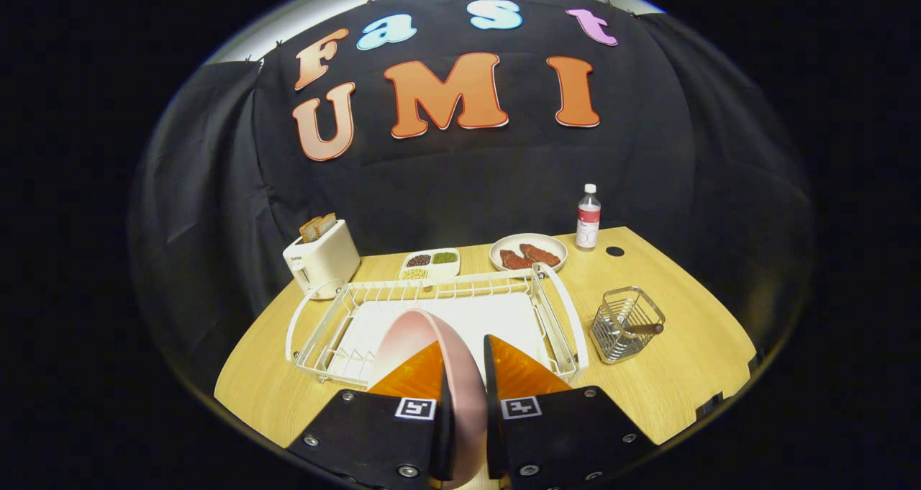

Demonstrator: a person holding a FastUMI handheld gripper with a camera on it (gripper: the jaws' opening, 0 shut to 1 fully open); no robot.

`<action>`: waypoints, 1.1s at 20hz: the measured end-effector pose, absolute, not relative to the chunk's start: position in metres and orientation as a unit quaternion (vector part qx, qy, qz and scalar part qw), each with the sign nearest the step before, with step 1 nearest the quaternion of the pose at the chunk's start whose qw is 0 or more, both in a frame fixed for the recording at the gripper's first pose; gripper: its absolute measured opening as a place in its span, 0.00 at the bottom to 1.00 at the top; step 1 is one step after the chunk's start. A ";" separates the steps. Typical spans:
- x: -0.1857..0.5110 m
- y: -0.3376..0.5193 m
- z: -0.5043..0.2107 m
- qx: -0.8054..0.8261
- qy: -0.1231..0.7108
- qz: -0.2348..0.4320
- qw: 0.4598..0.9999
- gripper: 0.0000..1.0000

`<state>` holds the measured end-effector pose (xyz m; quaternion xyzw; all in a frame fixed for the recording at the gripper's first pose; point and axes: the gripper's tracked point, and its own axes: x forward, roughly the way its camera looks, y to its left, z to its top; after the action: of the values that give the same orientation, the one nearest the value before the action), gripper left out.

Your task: Take the plate from the dish rack, then take the spoon from the basket and place it into the plate.

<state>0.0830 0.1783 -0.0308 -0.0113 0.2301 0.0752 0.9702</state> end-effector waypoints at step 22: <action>0.024 0.146 -0.168 0.224 0.298 0.047 0.927 0.18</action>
<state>0.0244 0.1461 -0.1685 0.2237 0.2979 0.0468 0.9268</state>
